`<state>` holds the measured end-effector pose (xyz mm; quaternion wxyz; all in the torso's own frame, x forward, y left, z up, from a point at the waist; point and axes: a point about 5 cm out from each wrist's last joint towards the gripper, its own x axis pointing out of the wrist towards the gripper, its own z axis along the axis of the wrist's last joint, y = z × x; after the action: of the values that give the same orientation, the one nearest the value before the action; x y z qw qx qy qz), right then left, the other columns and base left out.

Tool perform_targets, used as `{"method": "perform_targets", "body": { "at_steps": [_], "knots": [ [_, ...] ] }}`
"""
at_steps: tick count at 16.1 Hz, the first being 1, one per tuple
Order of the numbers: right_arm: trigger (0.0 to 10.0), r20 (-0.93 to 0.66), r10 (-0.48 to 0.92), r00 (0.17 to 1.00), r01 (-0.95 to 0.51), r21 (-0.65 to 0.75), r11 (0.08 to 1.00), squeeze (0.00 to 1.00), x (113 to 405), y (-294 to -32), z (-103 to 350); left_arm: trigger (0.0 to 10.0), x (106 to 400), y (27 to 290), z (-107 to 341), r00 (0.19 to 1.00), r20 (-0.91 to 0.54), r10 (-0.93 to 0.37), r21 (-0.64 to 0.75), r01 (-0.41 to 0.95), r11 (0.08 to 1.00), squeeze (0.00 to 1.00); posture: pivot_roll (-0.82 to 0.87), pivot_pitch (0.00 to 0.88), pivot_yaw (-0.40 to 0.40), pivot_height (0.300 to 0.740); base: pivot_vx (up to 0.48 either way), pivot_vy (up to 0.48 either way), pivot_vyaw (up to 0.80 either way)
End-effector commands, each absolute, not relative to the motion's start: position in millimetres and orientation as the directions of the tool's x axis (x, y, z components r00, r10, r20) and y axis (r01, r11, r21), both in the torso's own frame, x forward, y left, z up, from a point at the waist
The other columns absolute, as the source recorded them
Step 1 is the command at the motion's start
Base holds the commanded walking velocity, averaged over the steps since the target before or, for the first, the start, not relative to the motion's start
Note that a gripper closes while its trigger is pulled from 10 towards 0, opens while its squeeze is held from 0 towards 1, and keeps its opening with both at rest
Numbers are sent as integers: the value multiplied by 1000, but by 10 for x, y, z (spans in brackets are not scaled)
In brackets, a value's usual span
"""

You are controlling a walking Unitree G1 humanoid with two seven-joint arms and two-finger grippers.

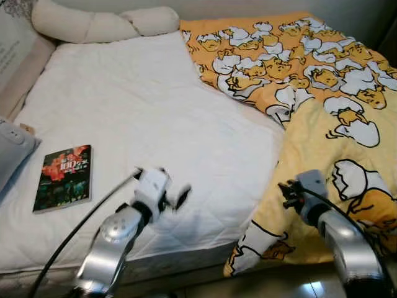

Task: Clean up the room

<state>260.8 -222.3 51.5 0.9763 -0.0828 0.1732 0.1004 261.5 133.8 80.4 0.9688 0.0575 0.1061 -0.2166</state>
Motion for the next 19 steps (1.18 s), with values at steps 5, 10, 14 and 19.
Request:
{"method": "perform_targets", "body": {
  "at_steps": [5, 10, 14, 19],
  "knots": [
    [10000, -110, 57, 992, -66, -76, 995, 1000, 2506, -2031, 869, 10000, 2553, 1381, 784, 937, -196, -290, 27, 301, 953, 0, -16, 0, 22, 740, 0, -206, 0],
    [10000, -120, 45, 992, -55, -81, 995, 1000, 2483, -1931, 850, 10000, 2515, 1379, 781, 946, -191, -261, 22, 270, 963, 0, -9, 0, 9, 740, 0, -374, 0],
    [10000, -122, 70, 990, -81, -92, 992, 1000, 2461, -1878, 824, 10000, 2513, 1362, 780, 946, -193, -262, 25, 272, 962, 0, -18, 0, 15, 740, 0, -372, 0],
    [10000, -200, 51, 979, -71, -96, 993, 1000, 2484, -1905, 774, 10000, 2550, 1357, 801, 952, -185, -244, 15, 251, 968, 0, -11, 0, 5, 740, 0, -201, 0]
  ]
}}
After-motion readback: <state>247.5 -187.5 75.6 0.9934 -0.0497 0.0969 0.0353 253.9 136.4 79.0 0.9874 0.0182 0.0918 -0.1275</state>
